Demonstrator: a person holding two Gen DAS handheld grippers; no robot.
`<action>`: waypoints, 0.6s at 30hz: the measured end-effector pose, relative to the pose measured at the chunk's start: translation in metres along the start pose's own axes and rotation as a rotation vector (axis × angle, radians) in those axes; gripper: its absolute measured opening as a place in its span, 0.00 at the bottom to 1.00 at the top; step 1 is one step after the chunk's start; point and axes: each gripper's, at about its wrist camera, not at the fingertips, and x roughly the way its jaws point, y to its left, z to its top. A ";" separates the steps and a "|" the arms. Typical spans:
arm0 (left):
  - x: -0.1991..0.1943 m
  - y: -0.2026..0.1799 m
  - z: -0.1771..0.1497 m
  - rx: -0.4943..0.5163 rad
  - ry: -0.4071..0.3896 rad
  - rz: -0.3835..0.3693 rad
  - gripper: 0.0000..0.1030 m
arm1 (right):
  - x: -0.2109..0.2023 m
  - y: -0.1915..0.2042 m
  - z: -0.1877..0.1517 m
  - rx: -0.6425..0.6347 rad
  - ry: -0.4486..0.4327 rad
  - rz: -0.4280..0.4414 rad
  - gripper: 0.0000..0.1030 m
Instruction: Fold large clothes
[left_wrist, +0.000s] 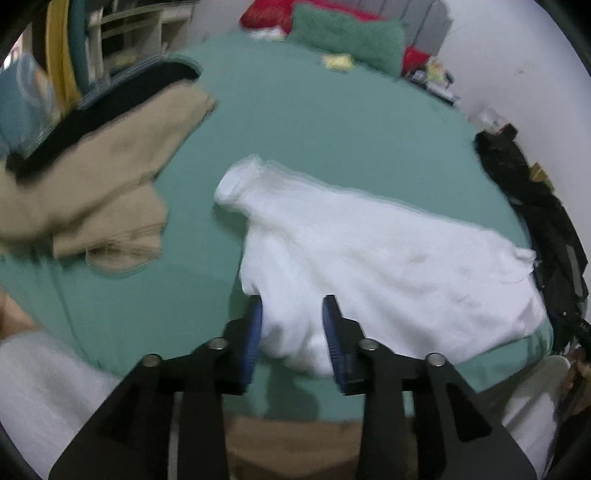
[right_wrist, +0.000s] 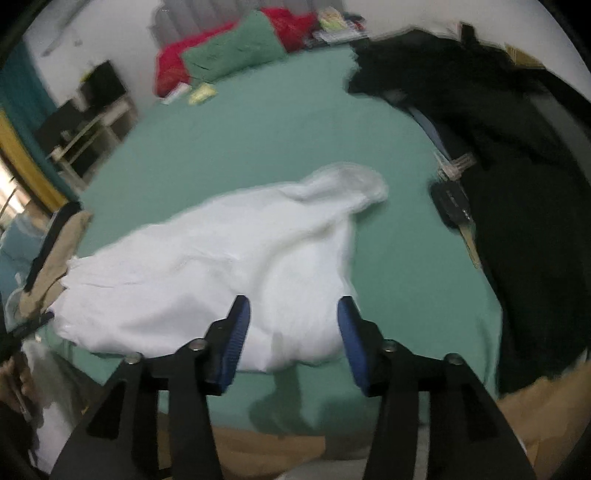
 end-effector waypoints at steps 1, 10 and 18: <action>-0.001 -0.007 0.002 0.013 -0.005 -0.023 0.37 | 0.000 0.006 0.001 -0.022 -0.008 0.027 0.53; 0.054 -0.070 0.009 0.129 0.191 -0.189 0.37 | 0.070 0.076 0.018 -0.148 0.090 0.185 0.55; 0.075 -0.077 0.022 0.201 0.196 -0.135 0.44 | 0.109 0.102 0.032 -0.335 0.122 0.057 0.55</action>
